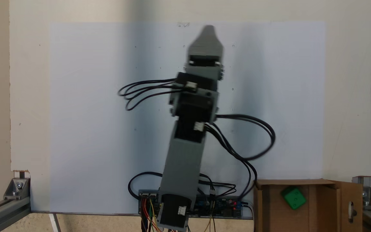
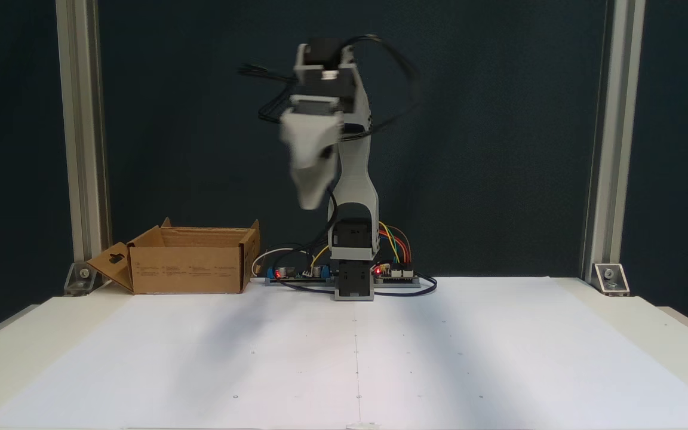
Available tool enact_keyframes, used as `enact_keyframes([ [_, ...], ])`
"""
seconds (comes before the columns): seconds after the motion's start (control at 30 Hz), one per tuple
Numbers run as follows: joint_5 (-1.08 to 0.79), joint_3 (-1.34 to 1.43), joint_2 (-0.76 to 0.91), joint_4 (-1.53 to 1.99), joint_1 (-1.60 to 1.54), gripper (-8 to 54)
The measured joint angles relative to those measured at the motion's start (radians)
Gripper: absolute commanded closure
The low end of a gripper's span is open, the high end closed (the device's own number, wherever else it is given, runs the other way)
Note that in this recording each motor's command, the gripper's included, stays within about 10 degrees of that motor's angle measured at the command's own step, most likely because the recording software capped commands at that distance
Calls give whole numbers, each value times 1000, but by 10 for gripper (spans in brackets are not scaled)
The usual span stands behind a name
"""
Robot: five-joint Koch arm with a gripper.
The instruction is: Grasp a green dice and put it in the bin.
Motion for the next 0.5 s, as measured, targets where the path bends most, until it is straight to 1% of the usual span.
enact_keyframes([
  [0.23,0,0,-2,-35,-117,1],
  [0.5,0,2,-2,-35,-117,1],
])
